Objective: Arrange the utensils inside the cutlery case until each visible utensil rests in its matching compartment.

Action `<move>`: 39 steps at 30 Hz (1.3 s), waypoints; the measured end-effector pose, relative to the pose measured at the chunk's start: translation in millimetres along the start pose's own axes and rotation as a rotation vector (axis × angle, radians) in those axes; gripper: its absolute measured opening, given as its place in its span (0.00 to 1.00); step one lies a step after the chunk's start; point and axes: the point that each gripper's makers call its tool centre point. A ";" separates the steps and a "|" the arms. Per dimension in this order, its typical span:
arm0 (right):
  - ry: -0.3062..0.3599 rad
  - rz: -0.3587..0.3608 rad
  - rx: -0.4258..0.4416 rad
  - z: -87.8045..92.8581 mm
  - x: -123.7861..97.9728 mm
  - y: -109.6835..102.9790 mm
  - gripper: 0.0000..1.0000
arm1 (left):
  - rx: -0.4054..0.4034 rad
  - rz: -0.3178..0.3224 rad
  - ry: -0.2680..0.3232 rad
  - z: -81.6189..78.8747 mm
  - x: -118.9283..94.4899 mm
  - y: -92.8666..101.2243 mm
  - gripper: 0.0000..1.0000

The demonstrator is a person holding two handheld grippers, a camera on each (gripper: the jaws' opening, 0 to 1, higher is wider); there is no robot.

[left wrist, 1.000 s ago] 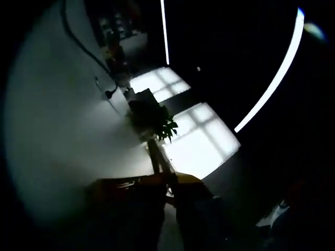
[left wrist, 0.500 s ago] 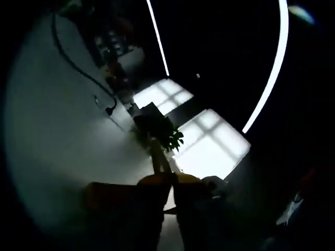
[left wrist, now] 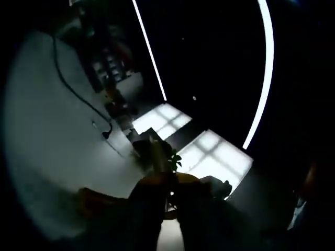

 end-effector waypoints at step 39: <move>-0.269 -0.235 -0.058 46.3 24.2 -21.7 0.45 | -0.044 -0.110 -0.097 31.2 -1.4 -40.3 0.08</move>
Point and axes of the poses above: the point that each gripper's makers call its tool centre point, and the gripper's own axes: x roughly forward along the fingers, y roughly to its right, z roughly out of its underside, and after that the axes turned 8 degrees about z, right-handed
